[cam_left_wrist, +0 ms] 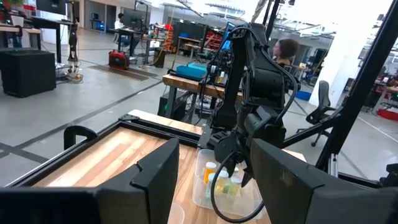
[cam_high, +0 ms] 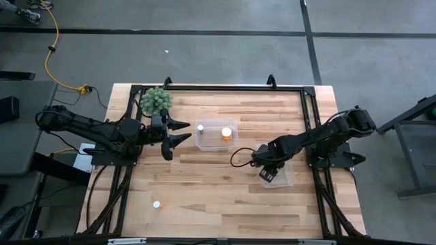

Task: Pick and place medicine bottles into bin by pill shape (circle, oval)
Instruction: Put the yellow tablet bottle into the bottom transparent bin, then put the pink tablet bottle into the bottom transparent bin

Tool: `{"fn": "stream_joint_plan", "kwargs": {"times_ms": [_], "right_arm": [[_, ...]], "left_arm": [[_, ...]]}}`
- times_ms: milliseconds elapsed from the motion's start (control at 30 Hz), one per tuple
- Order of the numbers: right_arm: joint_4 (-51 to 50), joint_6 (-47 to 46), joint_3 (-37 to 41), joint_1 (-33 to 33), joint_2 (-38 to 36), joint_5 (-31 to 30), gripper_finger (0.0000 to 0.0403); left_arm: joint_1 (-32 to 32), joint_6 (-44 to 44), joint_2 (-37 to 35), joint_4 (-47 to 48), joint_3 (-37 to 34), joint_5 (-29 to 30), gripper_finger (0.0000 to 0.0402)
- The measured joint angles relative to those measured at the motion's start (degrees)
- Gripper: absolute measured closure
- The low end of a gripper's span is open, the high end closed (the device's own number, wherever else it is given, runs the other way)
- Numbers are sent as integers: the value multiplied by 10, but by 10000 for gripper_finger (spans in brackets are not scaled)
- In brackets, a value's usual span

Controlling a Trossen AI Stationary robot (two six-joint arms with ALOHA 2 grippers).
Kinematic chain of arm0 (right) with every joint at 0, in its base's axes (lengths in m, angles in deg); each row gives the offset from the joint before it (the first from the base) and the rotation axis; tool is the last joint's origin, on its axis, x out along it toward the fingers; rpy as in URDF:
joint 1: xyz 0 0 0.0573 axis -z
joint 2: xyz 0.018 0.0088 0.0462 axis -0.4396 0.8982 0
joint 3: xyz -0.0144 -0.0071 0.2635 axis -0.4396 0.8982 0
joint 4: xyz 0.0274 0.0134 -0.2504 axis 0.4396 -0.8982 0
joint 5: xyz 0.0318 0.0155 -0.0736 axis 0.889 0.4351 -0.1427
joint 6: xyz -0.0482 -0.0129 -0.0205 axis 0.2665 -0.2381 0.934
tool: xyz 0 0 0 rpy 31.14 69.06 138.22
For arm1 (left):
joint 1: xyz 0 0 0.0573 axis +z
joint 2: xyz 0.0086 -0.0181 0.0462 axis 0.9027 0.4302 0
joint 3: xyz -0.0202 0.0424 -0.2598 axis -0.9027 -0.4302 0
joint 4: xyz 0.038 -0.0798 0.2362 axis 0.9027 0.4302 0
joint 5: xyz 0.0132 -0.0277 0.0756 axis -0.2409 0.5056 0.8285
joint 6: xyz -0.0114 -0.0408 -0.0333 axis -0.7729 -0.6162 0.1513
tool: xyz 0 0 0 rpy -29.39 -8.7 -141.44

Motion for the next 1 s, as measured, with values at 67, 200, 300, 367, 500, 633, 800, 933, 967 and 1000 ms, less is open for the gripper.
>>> {"fn": "stream_joint_plan", "kwargs": {"times_ms": [67,200,300,367,500,633,800,933,967,1000], "right_arm": [[-1,0,0,0,0,10,201],[-10,13,0,0,-8,26,189],[-5,39,0,0,-35,39,187],[-1,53,0,0,-62,36,187],[49,66,0,0,-133,3,187],[189,69,-1,2,-180,-84,187],[414,156,-1,27,-166,-170,187],[613,250,-1,58,-116,-181,187],[663,265,-1,65,-103,-174,187],[708,277,-1,72,-90,-161,187]], "left_arm": [[0,0,0,0,0,0,214],[0,0,0,0,0,0,214],[0,-2,0,0,0,-15,214],[0,-12,-2,2,0,-32,214],[0,-29,-9,11,0,-56,214],[0,-31,-25,22,0,-64,214],[0,-37,-48,21,0,-79,214],[0,-44,-63,22,0,-79,214],[0,-44,-65,22,0,-79,214],[0,-44,-66,21,0,-79,214]]}}
